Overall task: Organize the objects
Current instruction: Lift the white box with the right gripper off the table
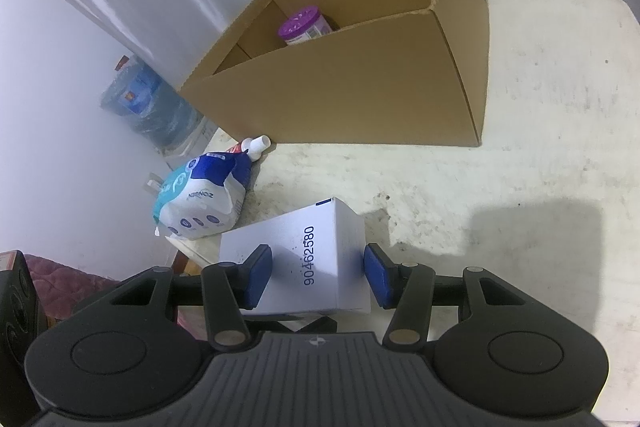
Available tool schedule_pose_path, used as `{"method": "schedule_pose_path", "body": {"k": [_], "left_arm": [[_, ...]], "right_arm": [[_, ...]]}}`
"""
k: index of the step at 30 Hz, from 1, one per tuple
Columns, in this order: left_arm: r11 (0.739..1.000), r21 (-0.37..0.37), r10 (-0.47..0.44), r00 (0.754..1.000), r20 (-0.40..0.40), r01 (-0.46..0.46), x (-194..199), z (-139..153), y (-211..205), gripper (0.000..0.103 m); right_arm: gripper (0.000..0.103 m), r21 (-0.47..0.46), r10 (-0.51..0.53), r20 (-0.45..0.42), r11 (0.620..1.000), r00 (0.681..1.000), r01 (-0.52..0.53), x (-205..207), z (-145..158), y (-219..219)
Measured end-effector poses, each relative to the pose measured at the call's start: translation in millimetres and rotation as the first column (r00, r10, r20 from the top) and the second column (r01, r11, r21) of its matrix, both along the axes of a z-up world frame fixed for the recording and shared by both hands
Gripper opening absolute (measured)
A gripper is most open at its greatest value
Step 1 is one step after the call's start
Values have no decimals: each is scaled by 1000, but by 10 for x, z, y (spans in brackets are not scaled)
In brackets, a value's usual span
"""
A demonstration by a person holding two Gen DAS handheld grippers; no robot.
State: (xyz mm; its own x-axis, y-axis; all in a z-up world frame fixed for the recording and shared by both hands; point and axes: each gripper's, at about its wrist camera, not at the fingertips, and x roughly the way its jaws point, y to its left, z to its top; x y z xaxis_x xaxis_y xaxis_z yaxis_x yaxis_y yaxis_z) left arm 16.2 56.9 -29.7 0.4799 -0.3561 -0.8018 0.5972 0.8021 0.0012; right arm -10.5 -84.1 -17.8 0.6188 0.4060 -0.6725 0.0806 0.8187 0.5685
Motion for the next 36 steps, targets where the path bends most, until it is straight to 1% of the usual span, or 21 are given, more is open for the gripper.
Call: {"method": "schedule_pose_path", "body": {"k": [36], "left_arm": [[999,-26,36,998,61,-34,-103,235,112,81]], "right_arm": [[55,-5,16,58,1000,998,-16,-29,228,103]]}}
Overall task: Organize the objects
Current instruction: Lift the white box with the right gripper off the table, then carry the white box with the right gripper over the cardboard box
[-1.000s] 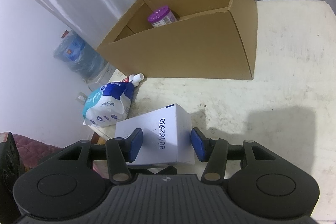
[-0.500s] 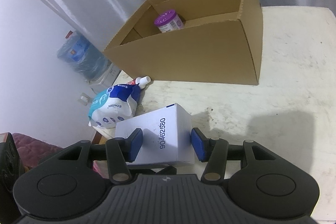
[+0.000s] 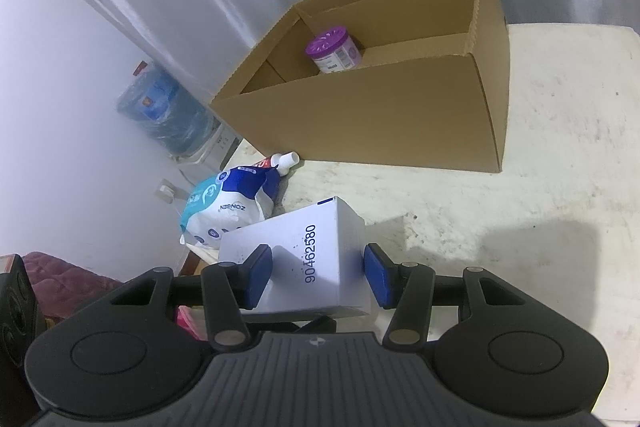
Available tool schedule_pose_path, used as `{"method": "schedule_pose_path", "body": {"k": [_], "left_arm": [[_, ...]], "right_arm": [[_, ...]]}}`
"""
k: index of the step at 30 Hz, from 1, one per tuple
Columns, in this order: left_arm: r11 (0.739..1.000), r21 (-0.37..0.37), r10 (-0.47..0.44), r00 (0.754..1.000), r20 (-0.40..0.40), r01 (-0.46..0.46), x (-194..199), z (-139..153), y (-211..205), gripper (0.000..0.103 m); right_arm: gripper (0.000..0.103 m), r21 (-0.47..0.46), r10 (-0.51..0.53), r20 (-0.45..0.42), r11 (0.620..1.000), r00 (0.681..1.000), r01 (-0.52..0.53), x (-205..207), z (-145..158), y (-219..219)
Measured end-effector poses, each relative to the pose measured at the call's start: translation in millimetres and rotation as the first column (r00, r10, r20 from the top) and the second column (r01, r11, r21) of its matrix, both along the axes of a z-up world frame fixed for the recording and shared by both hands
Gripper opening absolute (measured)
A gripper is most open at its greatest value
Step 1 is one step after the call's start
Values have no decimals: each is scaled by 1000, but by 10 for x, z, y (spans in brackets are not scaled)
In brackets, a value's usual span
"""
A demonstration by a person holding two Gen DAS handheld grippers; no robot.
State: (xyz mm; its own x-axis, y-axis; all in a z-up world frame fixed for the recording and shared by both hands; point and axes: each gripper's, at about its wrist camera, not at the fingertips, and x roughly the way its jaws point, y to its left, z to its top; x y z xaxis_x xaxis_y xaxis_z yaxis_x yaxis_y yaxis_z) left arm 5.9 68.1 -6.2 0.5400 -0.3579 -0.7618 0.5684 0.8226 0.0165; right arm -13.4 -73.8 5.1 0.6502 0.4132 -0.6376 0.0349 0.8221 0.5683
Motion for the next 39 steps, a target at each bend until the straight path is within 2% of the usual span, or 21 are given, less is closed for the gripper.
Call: {"method": "schedule_pose_path", "body": {"k": [24,39], "left_arm": [[1000,0,6,998,56,-6,-57,138,-14,81],[1000,-22,2,988,153,2,33,500,-107,81]], "right_arm": [[55,6,1,47,1000,999,-2,-50,143,-27],[55,0,-9,146,1000,989,9,-9,504,-139]]}}
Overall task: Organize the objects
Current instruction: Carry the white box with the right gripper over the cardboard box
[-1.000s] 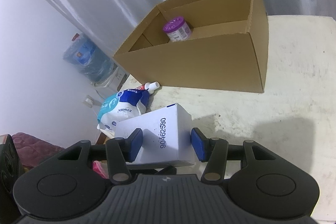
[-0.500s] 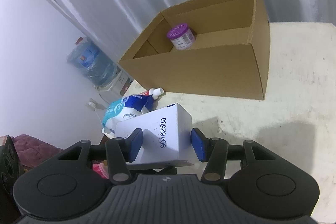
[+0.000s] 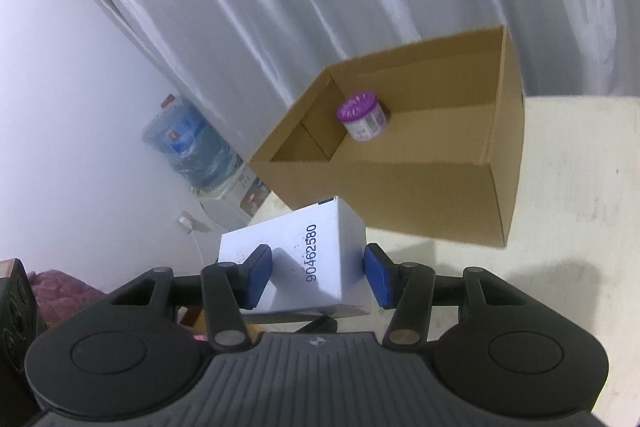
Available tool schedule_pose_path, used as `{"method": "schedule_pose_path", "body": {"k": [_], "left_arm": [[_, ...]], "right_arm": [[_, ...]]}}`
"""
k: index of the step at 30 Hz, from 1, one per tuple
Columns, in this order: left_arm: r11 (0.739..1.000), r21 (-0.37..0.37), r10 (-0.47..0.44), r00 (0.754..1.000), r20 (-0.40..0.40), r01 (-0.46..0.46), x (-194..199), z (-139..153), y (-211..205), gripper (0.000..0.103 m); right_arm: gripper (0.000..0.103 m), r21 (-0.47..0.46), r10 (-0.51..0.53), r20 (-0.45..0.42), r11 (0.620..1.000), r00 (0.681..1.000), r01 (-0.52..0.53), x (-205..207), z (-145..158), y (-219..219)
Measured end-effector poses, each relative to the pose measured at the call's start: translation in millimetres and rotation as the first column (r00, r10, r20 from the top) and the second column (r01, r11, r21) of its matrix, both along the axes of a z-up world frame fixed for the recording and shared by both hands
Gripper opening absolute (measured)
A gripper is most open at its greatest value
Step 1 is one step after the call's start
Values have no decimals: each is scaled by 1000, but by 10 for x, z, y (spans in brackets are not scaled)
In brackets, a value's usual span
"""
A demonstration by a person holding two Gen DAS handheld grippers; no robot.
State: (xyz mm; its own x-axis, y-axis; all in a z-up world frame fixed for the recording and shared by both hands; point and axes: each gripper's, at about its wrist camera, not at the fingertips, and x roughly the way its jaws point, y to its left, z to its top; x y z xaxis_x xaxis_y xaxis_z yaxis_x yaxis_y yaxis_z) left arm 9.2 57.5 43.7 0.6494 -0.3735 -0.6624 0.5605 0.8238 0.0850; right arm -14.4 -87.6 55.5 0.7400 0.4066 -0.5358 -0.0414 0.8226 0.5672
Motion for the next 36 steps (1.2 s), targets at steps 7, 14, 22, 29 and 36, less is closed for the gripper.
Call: {"method": "schedule_pose_path", "body": {"k": [7,14,22,29,36], "left_arm": [[1000,-7,-12,999,39,12,124,142,-102,81],[1000,-13,-20,998,67,21,287,238,-222,81],[999,-31,-31,997,72,34,453,296,-286,81],[997,-51,-55,997,48,57,605,279,-355,81],[995,-61,-73,997,30,75,854,354,-425,81]], "right_arm": [[55,11,-14,28,1000,1000,14,95,160,-125],[55,7,-30,53,1000,998,30,208,308,-220],[55,-3,-47,83,999,995,48,319,445,-308],[55,-4,-86,65,996,994,86,492,417,-401],[55,-32,-81,38,996,996,82,813,430,-500]]}}
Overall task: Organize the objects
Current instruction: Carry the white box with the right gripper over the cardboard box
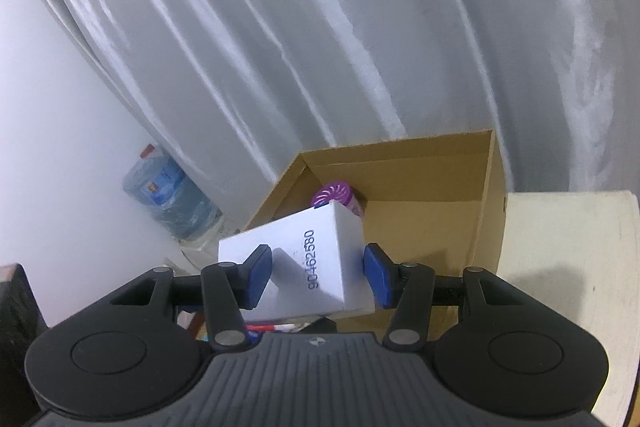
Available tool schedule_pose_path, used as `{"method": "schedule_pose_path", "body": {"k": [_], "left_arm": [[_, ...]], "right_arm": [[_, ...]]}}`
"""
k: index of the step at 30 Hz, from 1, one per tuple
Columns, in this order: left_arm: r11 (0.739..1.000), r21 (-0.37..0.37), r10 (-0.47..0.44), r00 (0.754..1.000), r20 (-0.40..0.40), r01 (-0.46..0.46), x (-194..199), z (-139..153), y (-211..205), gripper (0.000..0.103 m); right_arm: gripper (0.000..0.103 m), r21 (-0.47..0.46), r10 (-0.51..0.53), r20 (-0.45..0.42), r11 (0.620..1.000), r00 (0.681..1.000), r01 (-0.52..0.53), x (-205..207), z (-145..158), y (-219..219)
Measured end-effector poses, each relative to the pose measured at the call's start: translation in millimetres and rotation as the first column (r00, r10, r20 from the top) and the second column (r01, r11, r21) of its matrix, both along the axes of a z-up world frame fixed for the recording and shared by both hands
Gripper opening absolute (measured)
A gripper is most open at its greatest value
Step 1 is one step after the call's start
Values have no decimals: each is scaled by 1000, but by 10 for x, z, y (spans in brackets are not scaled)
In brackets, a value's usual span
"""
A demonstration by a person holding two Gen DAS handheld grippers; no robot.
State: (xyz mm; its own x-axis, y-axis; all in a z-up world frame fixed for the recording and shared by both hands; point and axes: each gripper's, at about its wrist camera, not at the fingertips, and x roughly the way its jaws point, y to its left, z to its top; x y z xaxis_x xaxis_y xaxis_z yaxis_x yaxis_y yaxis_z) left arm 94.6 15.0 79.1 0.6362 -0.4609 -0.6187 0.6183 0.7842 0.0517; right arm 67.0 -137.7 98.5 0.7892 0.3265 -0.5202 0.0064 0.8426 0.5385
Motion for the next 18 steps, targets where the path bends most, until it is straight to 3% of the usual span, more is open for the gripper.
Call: {"method": "schedule_pose_path", "body": {"k": [7,18], "left_arm": [[1000,-10,7,991,-130,-8,434,-111,-95,81],[999,-11,42,953,-299,-47,807,-380,-150,81]], "right_arm": [[55,-39,57,-109,997,992,-62,498,-63,-121],[55,-90,133,-265,983,955,-162,985,-273,-118]]}}
